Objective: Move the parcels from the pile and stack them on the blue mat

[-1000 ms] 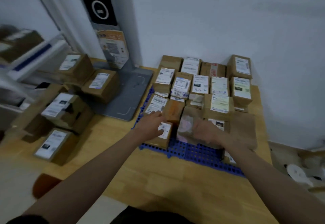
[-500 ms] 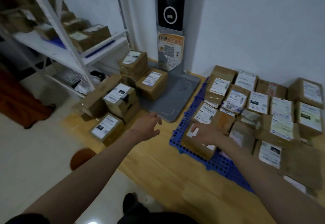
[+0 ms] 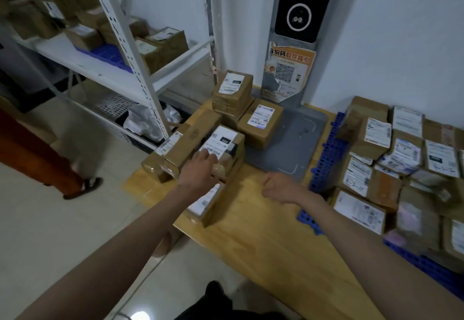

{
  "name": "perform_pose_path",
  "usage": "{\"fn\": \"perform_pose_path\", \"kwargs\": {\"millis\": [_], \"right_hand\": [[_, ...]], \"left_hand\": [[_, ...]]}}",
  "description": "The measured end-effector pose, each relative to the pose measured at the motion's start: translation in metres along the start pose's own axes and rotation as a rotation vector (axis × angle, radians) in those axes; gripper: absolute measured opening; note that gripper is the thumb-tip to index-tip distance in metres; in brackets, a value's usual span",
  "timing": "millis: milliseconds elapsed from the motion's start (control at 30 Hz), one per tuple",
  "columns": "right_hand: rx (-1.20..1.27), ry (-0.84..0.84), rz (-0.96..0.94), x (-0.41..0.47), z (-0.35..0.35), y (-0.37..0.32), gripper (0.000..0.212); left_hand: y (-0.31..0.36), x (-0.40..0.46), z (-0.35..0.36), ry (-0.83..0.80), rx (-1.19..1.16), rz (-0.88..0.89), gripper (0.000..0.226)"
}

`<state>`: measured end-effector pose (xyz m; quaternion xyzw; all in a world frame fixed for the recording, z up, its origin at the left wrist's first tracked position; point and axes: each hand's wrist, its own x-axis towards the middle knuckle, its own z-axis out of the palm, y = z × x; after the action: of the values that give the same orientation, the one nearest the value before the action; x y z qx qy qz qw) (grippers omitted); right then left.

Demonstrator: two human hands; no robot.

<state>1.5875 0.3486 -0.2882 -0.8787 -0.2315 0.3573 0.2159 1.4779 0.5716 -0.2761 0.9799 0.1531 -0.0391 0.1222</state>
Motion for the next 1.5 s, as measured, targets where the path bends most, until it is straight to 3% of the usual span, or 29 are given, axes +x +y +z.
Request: {"fn": "perform_pose_path", "kwargs": {"millis": [133, 300, 700, 867, 1000, 1200, 1500], "right_hand": [[0.072, 0.042, -0.006, 0.017, 0.019, -0.039, 0.022], [0.105, 0.025, 0.007, 0.030, 0.037, -0.066, 0.017], [0.028, 0.034, 0.008, 0.058, 0.048, -0.091, 0.033], [0.029, 0.060, -0.038, 0.062, 0.042, -0.098, 0.027], [0.138, 0.163, -0.127, 0.068, 0.027, -0.115, 0.015], [0.272, 0.504, -0.177, 0.066, -0.013, -0.129, 0.026], [0.387, 0.951, 0.094, -0.007, -0.070, -0.031, 0.046]], "left_hand": [[-0.051, 0.018, -0.009, 0.041, 0.027, -0.141, 0.063], [-0.095, 0.045, -0.004, -0.093, -0.051, -0.332, 0.081], [-0.124, 0.067, 0.020, -0.153, -0.158, -0.410, 0.067], [-0.128, 0.067, -0.003, -0.092, -0.186, -0.421, 0.068], [-0.136, 0.064, -0.033, -0.005, -0.206, -0.358, 0.072], [-0.120, 0.072, -0.081, 0.096, -0.155, -0.134, 0.081], [-0.005, 0.085, -0.069, -0.009, -0.191, 0.236, 0.086]]}}
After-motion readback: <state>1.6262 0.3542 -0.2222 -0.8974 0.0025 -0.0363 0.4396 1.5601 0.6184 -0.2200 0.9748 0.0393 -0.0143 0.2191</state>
